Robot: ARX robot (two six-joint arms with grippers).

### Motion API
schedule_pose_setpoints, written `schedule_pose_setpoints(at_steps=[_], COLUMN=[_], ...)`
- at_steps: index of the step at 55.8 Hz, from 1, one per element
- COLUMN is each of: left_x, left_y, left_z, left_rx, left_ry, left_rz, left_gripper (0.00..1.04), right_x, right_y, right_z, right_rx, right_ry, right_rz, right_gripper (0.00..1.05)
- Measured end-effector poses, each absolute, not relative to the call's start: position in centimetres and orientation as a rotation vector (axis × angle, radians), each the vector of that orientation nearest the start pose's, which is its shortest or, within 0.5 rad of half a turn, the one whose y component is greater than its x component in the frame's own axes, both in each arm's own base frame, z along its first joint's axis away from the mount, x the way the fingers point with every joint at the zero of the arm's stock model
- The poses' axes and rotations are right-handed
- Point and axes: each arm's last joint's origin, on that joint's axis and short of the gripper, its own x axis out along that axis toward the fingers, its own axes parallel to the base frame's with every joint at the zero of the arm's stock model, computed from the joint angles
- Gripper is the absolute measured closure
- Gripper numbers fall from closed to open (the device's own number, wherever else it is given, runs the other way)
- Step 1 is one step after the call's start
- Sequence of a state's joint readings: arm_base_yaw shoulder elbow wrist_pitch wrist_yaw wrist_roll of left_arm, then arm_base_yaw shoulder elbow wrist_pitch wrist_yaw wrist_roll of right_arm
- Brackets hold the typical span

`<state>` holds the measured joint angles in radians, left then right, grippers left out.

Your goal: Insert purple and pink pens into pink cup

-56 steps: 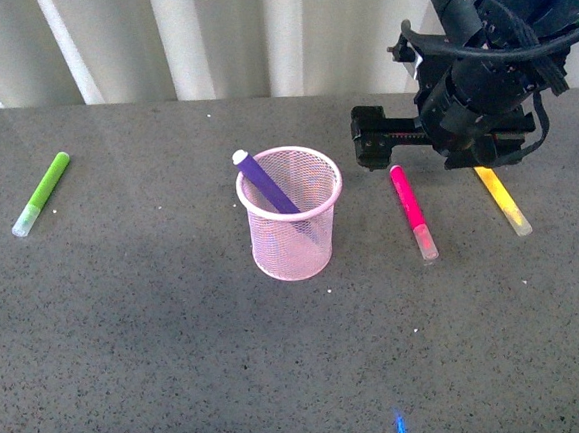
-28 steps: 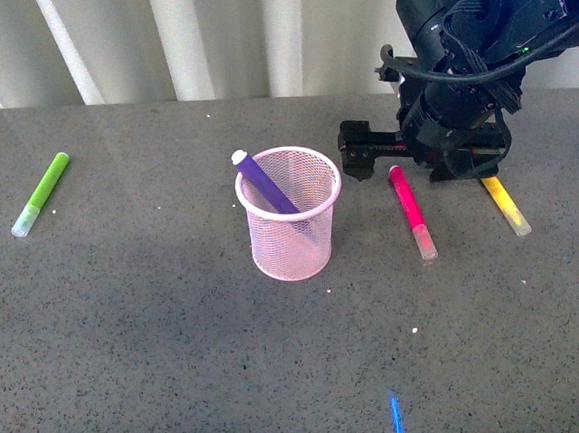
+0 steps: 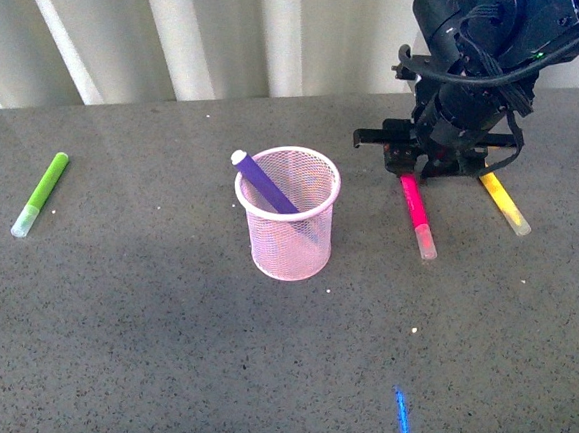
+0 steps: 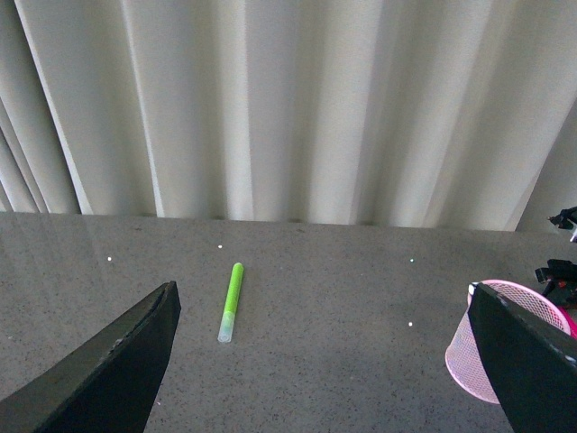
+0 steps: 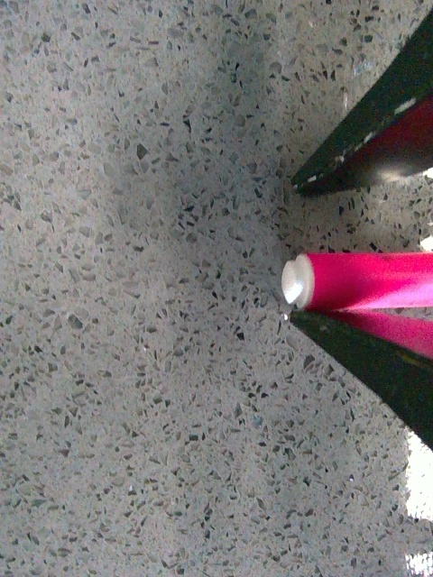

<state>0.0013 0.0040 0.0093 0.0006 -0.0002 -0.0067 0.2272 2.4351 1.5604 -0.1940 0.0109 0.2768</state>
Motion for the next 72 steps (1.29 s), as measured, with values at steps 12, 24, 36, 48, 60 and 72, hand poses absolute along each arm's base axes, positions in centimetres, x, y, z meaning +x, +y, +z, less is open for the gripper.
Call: schedule_pose_setpoints(at_steps=[12,24,36,48,60,72], left_x=[9.7,9.7,9.7,9.7,9.7,9.7], left_y=[0.0,0.0,0.0,0.0,0.0,0.0], left_z=[16.6,16.6,16.6,16.6,16.6,16.6], left_rx=[-0.007,-0.007,-0.006,-0.007,-0.007,-0.007], left_ry=[-0.006,-0.006,-0.006,-0.006,-0.006,-0.006], left_rz=[0.001,0.002,0.001,0.001,0.001,0.002], left_gripper=[0.07,0.07,0.07,0.07,0.07,0.07], right_x=[46.1,45.8,44.7,41.0,36.2,35.0], right_y=[9.3,8.9,9.1,10.1,12.6,15.7], right_z=[4.1,4.5,8.7,17.5,22.3,19.2], right_rx=[0.154,0.215,0.331,0.380,0.211,0.074], right_ry=[1.075,1.003,0.776,0.394,0.077,0.105], right_rz=[0.048,0.086,0.200,0.393,0.549,0.607], right_gripper=[0.93,0.93,0.93,0.93,0.93,0.93])
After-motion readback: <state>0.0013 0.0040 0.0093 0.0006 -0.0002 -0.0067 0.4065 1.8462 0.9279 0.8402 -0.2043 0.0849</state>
